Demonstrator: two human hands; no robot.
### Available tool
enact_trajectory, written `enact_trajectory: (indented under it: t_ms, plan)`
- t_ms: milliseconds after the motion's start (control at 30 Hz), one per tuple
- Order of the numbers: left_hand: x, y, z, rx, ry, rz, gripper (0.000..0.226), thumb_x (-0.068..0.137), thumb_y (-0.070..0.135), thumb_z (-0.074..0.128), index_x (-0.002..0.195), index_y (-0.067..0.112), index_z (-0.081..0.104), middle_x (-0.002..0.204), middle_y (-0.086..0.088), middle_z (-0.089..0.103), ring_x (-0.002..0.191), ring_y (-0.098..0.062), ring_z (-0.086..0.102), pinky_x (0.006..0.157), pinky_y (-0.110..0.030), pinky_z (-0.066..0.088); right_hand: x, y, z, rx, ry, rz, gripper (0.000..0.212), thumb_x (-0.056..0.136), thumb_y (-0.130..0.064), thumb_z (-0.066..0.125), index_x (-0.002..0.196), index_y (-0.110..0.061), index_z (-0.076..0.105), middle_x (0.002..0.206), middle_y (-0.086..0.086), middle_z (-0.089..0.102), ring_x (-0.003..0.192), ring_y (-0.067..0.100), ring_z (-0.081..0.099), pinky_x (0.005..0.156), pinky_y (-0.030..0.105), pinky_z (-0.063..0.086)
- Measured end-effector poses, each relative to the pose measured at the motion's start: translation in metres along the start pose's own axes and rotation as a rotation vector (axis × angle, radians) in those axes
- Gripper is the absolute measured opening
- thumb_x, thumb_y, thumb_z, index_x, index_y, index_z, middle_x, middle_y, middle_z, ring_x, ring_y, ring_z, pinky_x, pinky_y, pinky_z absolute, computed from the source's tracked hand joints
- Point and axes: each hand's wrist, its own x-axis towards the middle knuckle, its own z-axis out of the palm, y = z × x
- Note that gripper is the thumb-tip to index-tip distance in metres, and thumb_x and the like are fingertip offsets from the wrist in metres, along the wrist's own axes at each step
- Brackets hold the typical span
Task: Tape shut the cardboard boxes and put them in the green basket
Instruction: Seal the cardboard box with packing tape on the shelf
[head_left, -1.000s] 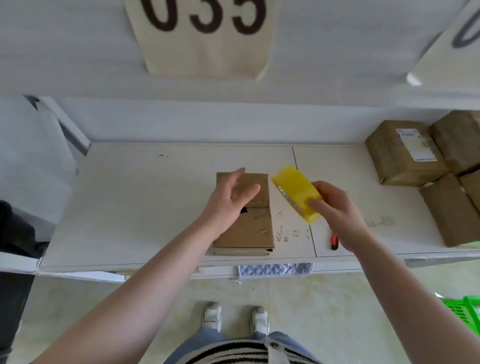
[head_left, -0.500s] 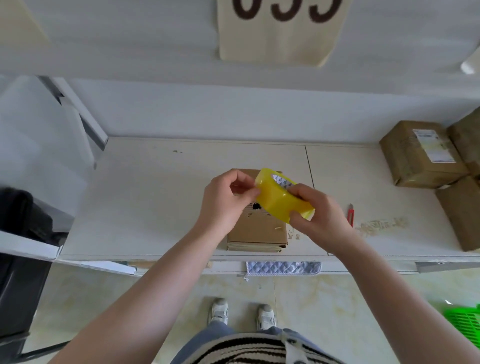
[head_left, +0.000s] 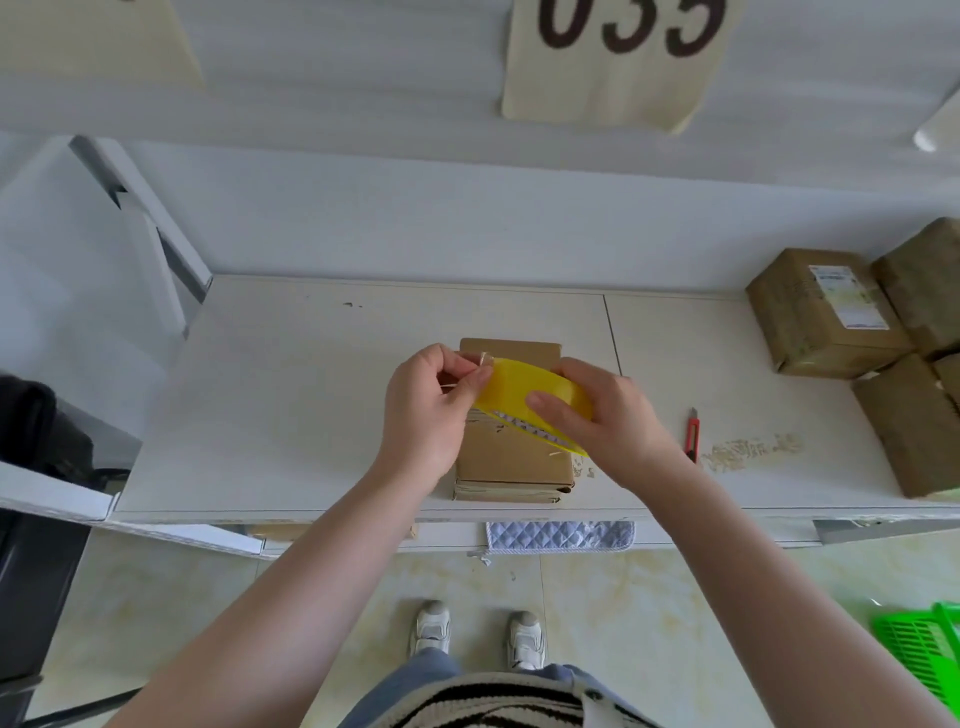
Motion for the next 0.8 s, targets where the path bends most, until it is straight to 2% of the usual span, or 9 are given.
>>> enact_trajectory:
  t_ms: [100, 200, 367, 433, 567, 667, 800]
  plan:
    - [0.0, -0.002, -0.006, -0.024, -0.011, 0.007, 0.021, 0.09, 0.013, 0.069, 0.073, 0.017, 0.057, 0.094, 0.004, 0.071, 0.09, -0.024, 0.067, 0.084, -0.041, 0.054, 0.005, -0.007, 0.0, -0.056, -0.03, -0.025, 0.015, 0.09, -0.044, 0.064, 0.082, -0.036, 0.054, 0.063, -0.011, 0.052, 0.058, -0.002, 0.052, 0.052, 0.013, 0.038]
    - [0.002, -0.001, -0.01, -0.022, -0.044, 0.035, 0.022, 0.091, 0.015, 0.067, 0.074, 0.017, 0.054, 0.095, 0.001, 0.071, 0.089, -0.022, 0.066, 0.081, -0.037, 0.052, 0.004, -0.011, -0.003, -0.055, -0.033, -0.035, 0.014, 0.09, -0.044, 0.063, 0.089, -0.03, 0.059, 0.065, -0.011, 0.055, 0.058, 0.0, 0.052, 0.051, 0.014, 0.038]
    - [0.005, 0.004, -0.021, -0.097, -0.236, 0.019, 0.017, 0.092, 0.007, 0.062, 0.078, 0.013, 0.054, 0.095, -0.008, 0.068, 0.086, -0.018, 0.06, 0.085, -0.04, 0.051, -0.004, -0.013, -0.007, -0.015, -0.027, -0.03, 0.019, 0.09, -0.041, 0.064, 0.077, -0.039, 0.051, 0.061, -0.013, 0.052, 0.053, -0.001, 0.051, 0.049, 0.012, 0.037]
    - [0.006, 0.006, -0.028, -0.138, -0.339, 0.011, 0.016, 0.094, -0.001, 0.056, 0.083, 0.01, 0.057, 0.097, -0.012, 0.067, 0.086, -0.014, 0.06, 0.083, -0.033, 0.051, -0.008, -0.013, -0.008, 0.016, -0.02, -0.02, 0.019, 0.091, -0.039, 0.064, 0.076, -0.04, 0.051, 0.059, -0.013, 0.051, 0.052, -0.001, 0.05, 0.049, 0.012, 0.036]
    - [0.005, 0.007, -0.033, -0.185, -0.426, 0.025, 0.037, 0.088, -0.021, 0.047, 0.092, 0.015, 0.054, 0.094, -0.001, 0.068, 0.084, -0.006, 0.063, 0.078, -0.021, 0.05, -0.013, -0.013, -0.011, 0.046, -0.028, -0.031, 0.017, 0.09, -0.044, 0.063, 0.077, -0.04, 0.052, 0.056, -0.019, 0.053, 0.052, -0.002, 0.05, 0.049, 0.011, 0.036]
    - [0.003, 0.005, -0.031, -0.186, -0.405, 0.051, 0.035, 0.086, -0.017, 0.056, 0.094, 0.017, 0.052, 0.087, 0.003, 0.067, 0.08, -0.006, 0.062, 0.076, -0.02, 0.05, -0.016, -0.015, -0.009, 0.043, -0.029, -0.035, 0.015, 0.082, -0.05, 0.057, 0.076, -0.038, 0.052, 0.057, -0.015, 0.051, 0.053, 0.001, 0.049, 0.05, 0.014, 0.035]
    - [0.003, 0.004, -0.029, -0.178, -0.407, 0.055, 0.032, 0.082, -0.011, 0.067, 0.092, 0.016, 0.052, 0.078, 0.009, 0.066, 0.074, -0.006, 0.061, 0.072, -0.021, 0.051, -0.021, -0.015, -0.006, 0.049, -0.037, -0.05, 0.014, 0.081, -0.052, 0.056, 0.077, -0.038, 0.053, 0.06, -0.012, 0.052, 0.054, 0.003, 0.048, 0.051, 0.017, 0.033]
